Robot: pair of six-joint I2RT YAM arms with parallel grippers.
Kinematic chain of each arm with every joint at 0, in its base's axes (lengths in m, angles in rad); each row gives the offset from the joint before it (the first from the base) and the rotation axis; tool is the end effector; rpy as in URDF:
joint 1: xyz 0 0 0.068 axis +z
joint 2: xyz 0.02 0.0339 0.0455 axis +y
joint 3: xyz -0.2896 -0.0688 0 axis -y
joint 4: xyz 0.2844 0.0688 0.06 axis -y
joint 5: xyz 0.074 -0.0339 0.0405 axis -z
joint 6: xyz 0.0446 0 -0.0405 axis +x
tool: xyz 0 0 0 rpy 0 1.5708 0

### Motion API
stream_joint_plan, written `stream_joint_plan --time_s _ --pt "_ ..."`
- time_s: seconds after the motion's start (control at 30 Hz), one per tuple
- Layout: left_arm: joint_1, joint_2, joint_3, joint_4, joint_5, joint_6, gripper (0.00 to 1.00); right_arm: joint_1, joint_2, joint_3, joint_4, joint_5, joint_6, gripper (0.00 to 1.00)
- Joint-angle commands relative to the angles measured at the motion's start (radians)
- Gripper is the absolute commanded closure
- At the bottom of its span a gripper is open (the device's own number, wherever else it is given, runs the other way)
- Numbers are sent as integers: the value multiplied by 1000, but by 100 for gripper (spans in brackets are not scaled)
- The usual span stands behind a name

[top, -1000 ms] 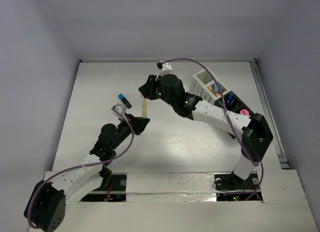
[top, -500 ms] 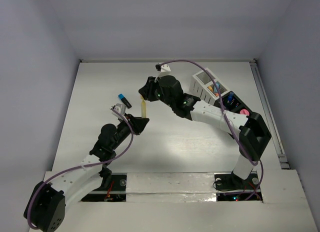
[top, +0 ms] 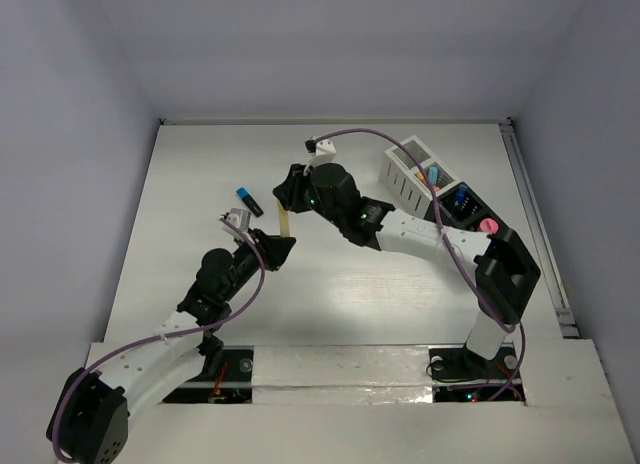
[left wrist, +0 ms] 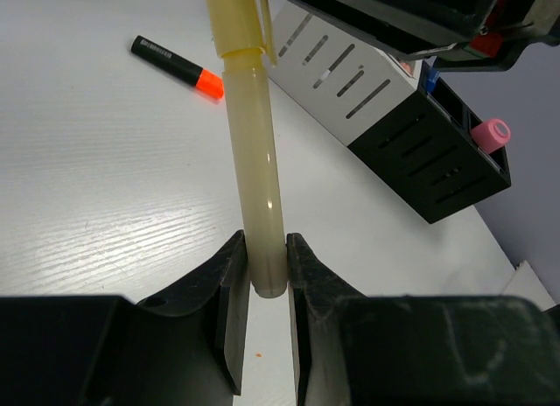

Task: Sort the stationery into containers
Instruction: Close the pen cap on the pen.

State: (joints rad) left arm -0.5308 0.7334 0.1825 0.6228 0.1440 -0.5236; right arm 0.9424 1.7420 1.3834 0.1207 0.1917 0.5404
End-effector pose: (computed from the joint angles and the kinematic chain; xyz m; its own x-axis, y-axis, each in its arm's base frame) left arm 0.1662 -0.1050 0.2181 -0.2586 -0.4220 -0.8689 0.5717 0.6582 -0.4898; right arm 0.2839 0.3762 0.3275 -0.4714 0.2105 -0.8565 -0.5164 0.7214 0.4615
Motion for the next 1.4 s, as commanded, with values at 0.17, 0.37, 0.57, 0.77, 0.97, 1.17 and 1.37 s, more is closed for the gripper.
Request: stream_joint_plan --time_s 0.17,0.37,0.57,0.77,0.97,1.17,1.37 --pt "-5 -29 31 52 -15 19 100 38 -18 -55 91 34 20 100" --pt "-5 -55 29 48 -21 23 100 49 -13 -92 96 72 0 100" --pt "-5 -63 23 54 -20 22 100 93 -13 -132 138 147 -30 100" --pt "-5 -72 23 46 -27 27 100 102 -21 -165 160 98 7 100" --pt "-5 -86 25 32 -38 33 100 102 -42 -234 143 46 16 100" --pt "-5 -104 21 37 -30 30 100 121 -75 -339 123 29 16 100" --pt "-5 -86 21 49 -26 27 100 170 -30 -403 135 -18 84 100"
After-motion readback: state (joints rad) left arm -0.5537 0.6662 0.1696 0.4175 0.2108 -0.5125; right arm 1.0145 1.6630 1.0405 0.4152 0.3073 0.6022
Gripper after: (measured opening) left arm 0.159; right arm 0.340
